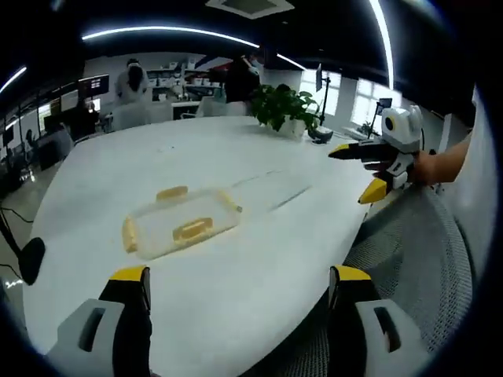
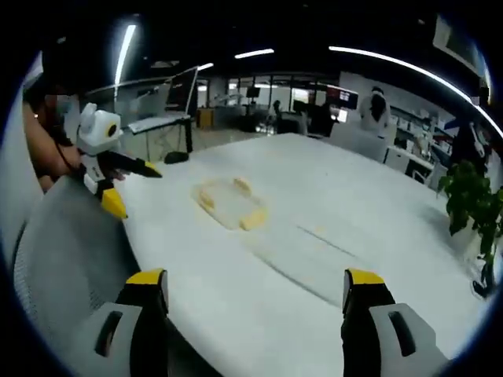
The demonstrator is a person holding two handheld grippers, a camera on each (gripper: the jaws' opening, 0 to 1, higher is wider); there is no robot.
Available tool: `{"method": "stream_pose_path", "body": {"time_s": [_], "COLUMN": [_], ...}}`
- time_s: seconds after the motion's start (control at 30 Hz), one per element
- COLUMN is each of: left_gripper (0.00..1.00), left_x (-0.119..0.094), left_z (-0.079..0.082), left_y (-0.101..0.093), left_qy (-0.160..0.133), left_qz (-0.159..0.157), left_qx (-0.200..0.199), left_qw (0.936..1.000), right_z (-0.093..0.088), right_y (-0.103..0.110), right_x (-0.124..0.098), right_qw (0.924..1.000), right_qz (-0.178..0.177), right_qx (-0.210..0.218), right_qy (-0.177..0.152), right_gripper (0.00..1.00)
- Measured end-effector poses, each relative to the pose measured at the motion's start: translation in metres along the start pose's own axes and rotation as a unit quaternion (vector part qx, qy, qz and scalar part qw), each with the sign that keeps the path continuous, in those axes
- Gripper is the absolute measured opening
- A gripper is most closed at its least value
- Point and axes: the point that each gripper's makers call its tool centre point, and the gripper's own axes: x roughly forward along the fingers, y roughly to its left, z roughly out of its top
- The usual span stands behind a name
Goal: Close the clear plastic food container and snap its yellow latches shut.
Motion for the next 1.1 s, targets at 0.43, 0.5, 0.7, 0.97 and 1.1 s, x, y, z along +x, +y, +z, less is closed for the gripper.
{"method": "stream_pose_path", "body": {"time_s": [0.43,0.5,0.7,0.97,1.1], "left_gripper": [0.95,0.95,0.94,0.94,0.94], "left_x": [-0.0004,-0.0004,-0.0003,-0.0008,-0.0008], "left_z": [-0.0011,-0.0014,-0.0026,-0.0029,-0.0028], "left_y": [-0.0017,-0.0016,-0.0021,-0.0004,-0.0002], "left_qy": [0.002,0.003,0.006,0.005,0.006], "left_qz": [-0.001,-0.001,-0.002,0.001,0.002], "left_qx": [0.003,0.003,0.005,0.005,0.006], "left_qw": [1.0,1.0,1.0,1.0,1.0], "right_z": [-0.0014,-0.0014,-0.0016,-0.0022,-0.0026], "right_y": [-0.0002,0.0,0.0002,0.0013,0.0015], "right_x": [-0.0004,-0.0004,-0.001,-0.0001,0.0001], "right_qw": [1.0,1.0,1.0,1.0,1.0], "right_qz": [-0.001,0.0,0.0,0.003,0.004], "right_qx": [0.001,0.001,0.004,0.004,0.005], "right_qy": [0.001,0.001,0.002,0.003,0.005], "right_gripper": [0.92,0.92,0.92,0.92,0.91]}}
